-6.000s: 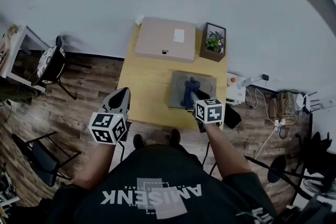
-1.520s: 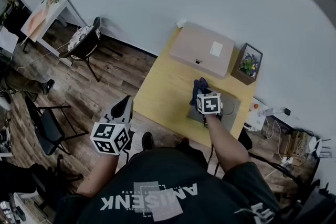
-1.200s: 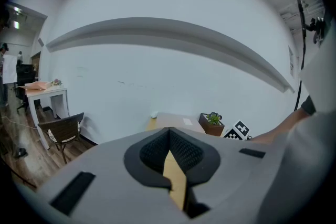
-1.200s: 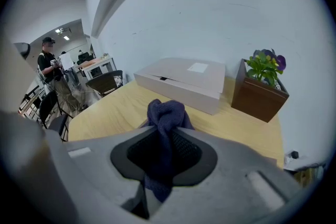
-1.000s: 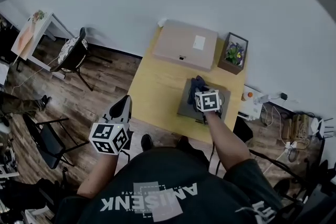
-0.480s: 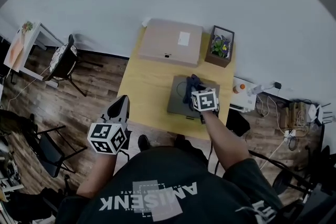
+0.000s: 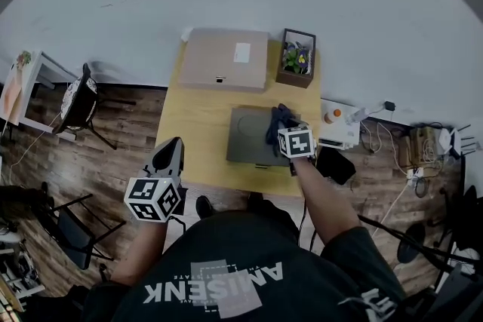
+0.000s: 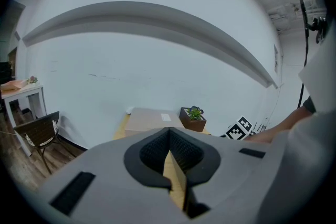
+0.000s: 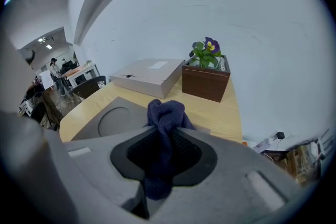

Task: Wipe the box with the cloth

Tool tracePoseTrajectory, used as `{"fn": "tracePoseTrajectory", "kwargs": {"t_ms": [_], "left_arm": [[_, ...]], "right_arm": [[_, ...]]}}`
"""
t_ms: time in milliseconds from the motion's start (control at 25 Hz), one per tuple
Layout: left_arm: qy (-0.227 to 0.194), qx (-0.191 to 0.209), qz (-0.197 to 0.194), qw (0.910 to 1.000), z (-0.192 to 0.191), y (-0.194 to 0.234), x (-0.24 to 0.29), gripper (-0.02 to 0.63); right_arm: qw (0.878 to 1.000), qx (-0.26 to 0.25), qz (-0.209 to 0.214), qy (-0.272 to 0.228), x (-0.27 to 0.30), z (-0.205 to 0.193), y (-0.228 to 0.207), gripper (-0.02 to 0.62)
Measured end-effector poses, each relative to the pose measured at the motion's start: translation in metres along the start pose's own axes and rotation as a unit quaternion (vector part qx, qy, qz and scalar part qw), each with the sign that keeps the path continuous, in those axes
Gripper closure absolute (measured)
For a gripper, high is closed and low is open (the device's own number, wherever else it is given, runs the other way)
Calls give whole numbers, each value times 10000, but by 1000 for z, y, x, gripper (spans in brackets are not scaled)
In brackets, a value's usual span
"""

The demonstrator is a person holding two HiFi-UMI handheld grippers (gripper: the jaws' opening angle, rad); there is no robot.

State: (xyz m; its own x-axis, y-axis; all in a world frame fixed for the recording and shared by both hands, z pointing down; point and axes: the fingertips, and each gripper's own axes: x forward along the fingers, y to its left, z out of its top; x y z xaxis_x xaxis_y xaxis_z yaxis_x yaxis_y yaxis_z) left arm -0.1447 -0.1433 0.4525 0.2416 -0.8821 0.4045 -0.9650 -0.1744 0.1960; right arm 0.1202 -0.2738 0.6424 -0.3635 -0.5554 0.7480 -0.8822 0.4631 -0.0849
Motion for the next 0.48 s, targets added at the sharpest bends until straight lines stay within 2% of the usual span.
{"fn": "tracePoseTrajectory", "kwargs": {"t_ms": [480], "left_arm": [[82,148,-309,9994,3,-20,24,604]], "right_arm": [[9991,366,-189,-138,-17,-11,-33,526]]}}
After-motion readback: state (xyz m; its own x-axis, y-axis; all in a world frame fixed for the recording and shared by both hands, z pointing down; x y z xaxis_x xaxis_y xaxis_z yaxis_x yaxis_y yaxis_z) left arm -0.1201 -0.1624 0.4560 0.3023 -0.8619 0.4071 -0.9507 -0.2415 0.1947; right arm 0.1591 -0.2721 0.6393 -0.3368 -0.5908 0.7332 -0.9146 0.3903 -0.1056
